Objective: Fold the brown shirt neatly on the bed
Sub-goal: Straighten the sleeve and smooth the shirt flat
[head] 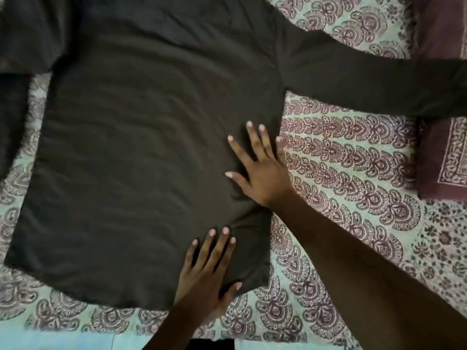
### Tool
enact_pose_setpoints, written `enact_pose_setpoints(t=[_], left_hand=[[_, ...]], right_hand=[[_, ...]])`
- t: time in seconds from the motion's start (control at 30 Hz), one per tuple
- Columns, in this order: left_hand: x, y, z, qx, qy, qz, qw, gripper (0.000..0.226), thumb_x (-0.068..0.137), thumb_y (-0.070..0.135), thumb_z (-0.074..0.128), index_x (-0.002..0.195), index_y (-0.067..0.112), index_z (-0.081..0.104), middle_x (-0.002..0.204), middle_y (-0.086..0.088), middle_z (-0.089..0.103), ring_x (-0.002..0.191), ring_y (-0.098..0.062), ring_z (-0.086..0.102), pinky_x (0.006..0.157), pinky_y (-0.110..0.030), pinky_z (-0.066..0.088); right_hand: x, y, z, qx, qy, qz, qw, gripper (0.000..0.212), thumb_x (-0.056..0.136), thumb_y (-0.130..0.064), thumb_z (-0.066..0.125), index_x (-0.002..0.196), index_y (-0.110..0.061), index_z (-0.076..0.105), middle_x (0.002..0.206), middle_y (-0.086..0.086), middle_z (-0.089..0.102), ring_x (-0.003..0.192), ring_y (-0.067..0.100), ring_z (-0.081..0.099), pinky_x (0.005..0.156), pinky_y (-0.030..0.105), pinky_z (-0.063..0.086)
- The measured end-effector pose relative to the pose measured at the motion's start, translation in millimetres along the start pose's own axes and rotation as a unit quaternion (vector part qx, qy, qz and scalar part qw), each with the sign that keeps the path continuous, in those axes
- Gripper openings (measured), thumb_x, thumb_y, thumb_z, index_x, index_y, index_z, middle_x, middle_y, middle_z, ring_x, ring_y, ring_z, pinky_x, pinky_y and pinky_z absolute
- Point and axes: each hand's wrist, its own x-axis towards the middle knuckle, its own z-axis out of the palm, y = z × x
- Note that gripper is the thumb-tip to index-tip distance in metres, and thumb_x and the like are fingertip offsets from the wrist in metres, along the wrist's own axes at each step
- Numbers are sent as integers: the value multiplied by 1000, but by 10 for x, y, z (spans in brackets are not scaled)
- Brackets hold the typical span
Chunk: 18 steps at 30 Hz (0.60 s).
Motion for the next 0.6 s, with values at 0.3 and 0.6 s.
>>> enact_pose_setpoints(t=[0.3, 0.6], left_hand=[[80, -318, -333, -5, 90, -85, 992, 75, 98, 56, 45, 161, 21, 26, 173, -1, 10, 159, -27, 10, 123, -52, 20], [-624, -265, 71, 72, 5, 32, 997, 86, 91, 75, 40, 163, 34, 16, 173, 2, 5, 159, -33, 2, 122, -64, 12]], right_hand=[[-2112, -537, 591, 21, -45, 54, 997, 73, 103, -67, 28, 165, -33, 11, 175, 4, -3, 161, 34, 3, 123, 63, 16], [-2044, -977, 305, 111, 28, 150, 982, 73, 106, -61, 28, 166, -30, 0, 174, 1, -10, 160, 28, -11, 128, 55, 1]])
